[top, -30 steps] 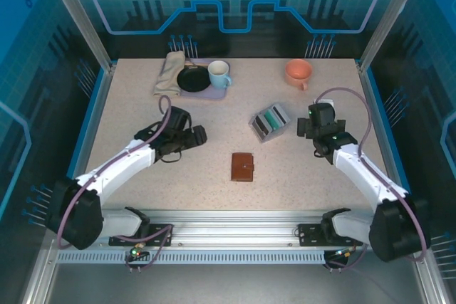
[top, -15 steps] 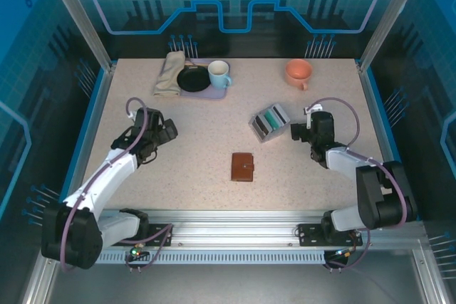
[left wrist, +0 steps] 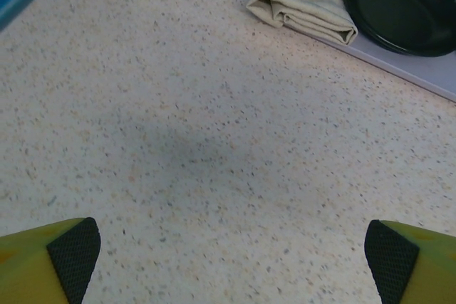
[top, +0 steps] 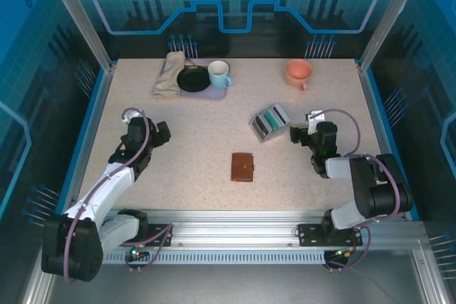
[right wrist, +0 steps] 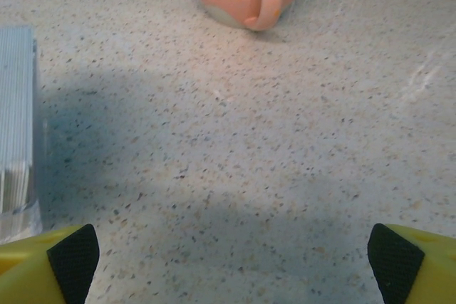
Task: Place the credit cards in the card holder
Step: Reset both arms
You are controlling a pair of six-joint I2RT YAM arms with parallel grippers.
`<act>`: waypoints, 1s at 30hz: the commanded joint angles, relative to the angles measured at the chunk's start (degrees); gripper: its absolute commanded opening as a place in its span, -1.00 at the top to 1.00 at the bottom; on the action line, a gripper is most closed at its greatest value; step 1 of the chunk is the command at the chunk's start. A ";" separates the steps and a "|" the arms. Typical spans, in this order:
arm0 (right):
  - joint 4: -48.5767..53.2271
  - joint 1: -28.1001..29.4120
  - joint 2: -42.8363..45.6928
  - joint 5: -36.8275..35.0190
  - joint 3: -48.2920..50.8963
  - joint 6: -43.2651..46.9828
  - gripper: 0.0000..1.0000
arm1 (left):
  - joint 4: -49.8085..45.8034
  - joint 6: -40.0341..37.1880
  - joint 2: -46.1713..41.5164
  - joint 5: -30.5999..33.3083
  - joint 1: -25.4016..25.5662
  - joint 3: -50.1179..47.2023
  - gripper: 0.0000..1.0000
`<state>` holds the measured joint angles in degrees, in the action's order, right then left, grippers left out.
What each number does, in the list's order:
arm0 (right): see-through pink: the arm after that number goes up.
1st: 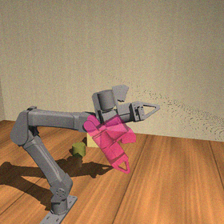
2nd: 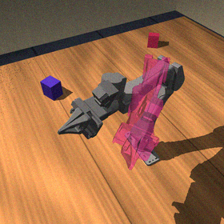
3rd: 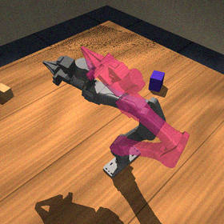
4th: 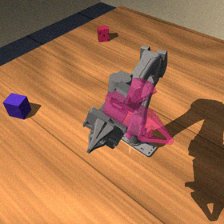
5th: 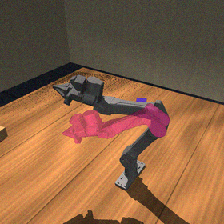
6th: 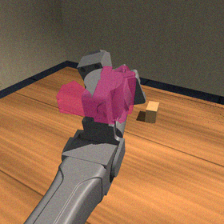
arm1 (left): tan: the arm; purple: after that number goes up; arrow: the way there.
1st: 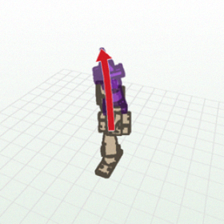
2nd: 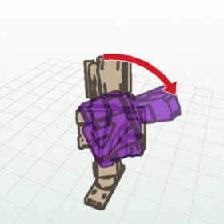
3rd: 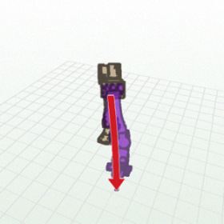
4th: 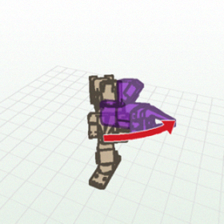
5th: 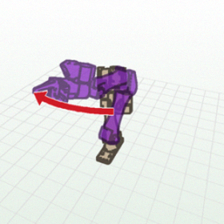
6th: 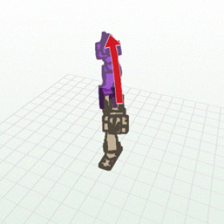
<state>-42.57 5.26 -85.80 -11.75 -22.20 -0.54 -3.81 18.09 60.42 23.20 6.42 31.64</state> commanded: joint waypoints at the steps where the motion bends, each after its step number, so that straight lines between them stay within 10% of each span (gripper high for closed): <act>1: -4.23 0.50 -0.33 -5.03 -0.76 -1.64 -1.00 | 11.31 -7.32 3.31 3.40 -0.60 -0.96 -0.97; 30: -4.16 0.63 -0.40 -5.13 -0.81 -1.57 -1.00 | 50.15 -17.74 26.52 -14.74 -4.62 -8.27 -0.98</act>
<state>-44.64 5.32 -85.80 -16.08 -22.20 -1.45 41.54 0.03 86.41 11.68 2.59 23.97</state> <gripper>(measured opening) 0.997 0.987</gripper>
